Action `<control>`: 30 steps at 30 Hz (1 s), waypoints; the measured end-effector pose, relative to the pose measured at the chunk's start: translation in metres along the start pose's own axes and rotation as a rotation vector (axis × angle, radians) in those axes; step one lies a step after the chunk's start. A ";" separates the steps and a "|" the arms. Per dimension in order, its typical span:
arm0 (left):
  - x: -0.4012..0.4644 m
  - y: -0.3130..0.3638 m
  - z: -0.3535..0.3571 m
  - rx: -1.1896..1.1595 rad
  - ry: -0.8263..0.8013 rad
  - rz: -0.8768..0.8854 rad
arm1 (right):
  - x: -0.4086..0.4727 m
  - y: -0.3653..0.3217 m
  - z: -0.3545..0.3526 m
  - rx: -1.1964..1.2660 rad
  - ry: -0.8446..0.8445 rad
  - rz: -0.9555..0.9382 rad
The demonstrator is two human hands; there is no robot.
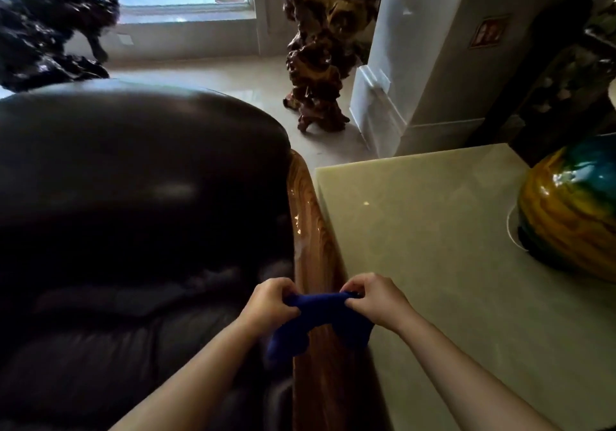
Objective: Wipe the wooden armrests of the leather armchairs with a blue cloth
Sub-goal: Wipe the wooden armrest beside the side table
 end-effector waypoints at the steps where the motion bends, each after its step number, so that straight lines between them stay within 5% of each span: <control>1: 0.011 -0.010 0.007 0.002 -0.010 -0.021 | 0.012 0.007 0.008 -0.016 -0.023 0.008; 8: 0.093 -0.055 0.031 -0.049 0.002 -0.050 | 0.109 0.043 0.052 -0.025 -0.062 0.059; 10: 0.108 -0.054 0.023 -0.093 0.122 0.055 | 0.130 0.044 0.038 -0.040 0.152 0.059; 13: 0.095 -0.051 -0.004 -0.105 0.505 0.257 | 0.114 0.039 0.018 -0.051 0.628 0.056; 15: 0.084 -0.061 0.002 -0.097 0.625 0.291 | 0.097 0.033 0.038 -0.043 0.738 0.052; 21: 0.109 -0.118 0.071 -0.321 0.562 -0.044 | 0.112 0.027 0.120 -0.157 0.485 0.165; 30: 0.192 -0.106 0.039 -0.452 0.490 0.199 | 0.188 0.015 0.092 -0.219 0.515 0.031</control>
Point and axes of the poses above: each hand's wrist, its own x-axis towards the middle knuckle, its own z-axis out of the palm, y = z × x, the point moved 9 cm from there along x, towards the middle knuckle, and after that the axes turned 13 degrees about -x, right-handed, at the moved point
